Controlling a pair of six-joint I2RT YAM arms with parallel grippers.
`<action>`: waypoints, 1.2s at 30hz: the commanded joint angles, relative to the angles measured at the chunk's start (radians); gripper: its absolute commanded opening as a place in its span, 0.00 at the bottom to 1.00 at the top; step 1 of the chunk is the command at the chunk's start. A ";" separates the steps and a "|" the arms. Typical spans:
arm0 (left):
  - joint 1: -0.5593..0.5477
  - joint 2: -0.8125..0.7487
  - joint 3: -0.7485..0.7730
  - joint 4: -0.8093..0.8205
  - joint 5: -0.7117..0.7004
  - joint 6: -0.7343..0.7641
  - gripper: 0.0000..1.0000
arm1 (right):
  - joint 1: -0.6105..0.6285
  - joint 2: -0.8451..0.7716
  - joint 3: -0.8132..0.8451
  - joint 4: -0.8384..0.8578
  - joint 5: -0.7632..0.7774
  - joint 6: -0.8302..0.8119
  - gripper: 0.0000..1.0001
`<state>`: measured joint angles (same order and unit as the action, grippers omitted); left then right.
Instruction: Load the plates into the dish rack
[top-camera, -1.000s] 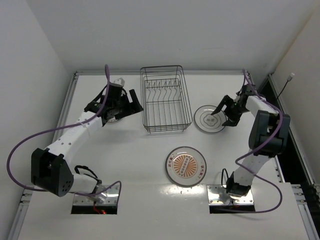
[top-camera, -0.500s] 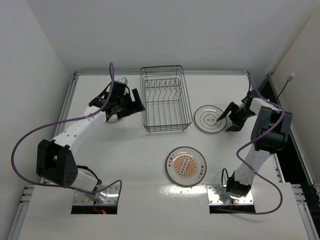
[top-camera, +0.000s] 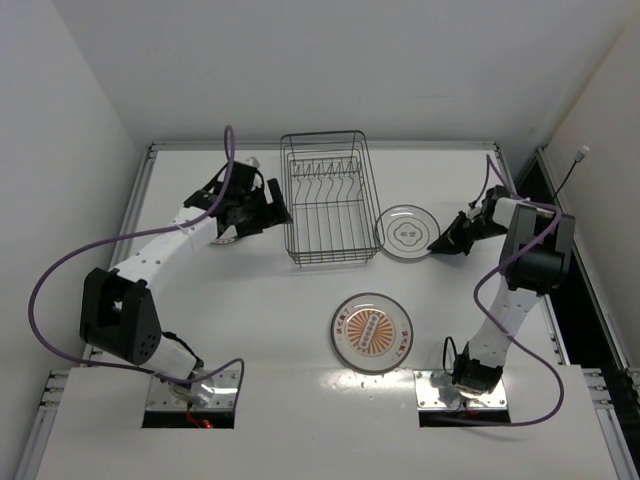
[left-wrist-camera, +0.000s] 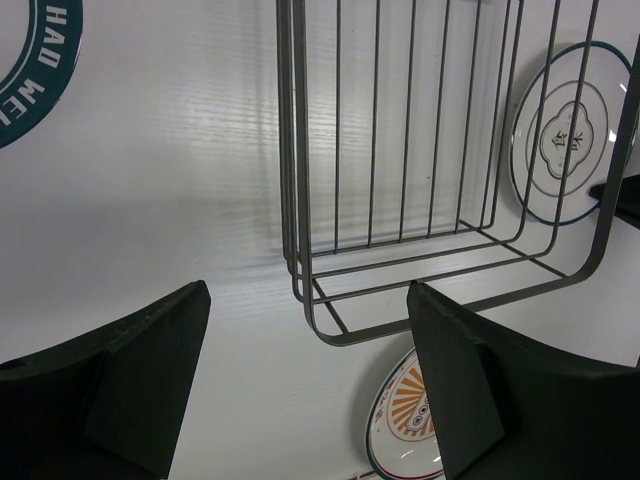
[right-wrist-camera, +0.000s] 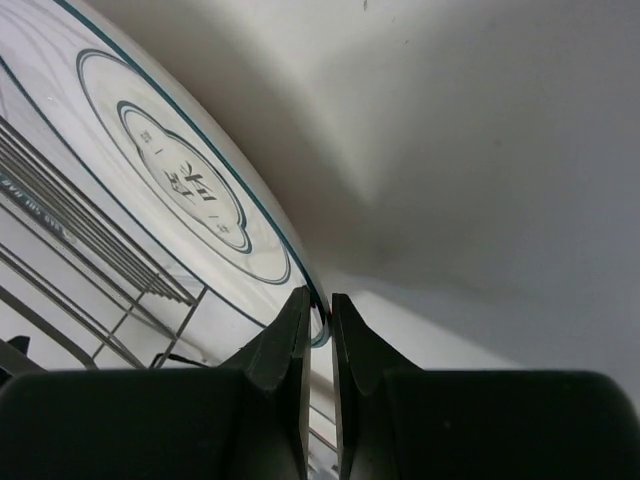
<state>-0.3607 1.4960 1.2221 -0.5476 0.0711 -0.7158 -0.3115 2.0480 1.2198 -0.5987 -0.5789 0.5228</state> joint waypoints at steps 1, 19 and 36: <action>0.006 -0.052 0.027 -0.012 -0.014 -0.005 0.78 | 0.008 -0.113 0.023 -0.024 0.092 -0.038 0.00; 0.016 -0.165 -0.003 -0.135 -0.154 -0.094 0.78 | -0.003 -0.459 -0.057 0.120 -0.102 0.149 0.00; -0.003 0.067 0.238 -0.167 -0.182 -0.062 0.78 | 0.168 -0.266 0.347 0.249 0.100 0.280 0.00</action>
<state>-0.3588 1.5593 1.4155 -0.7170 -0.1024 -0.7876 -0.2634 1.7805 1.4181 -0.3588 -0.5896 0.8410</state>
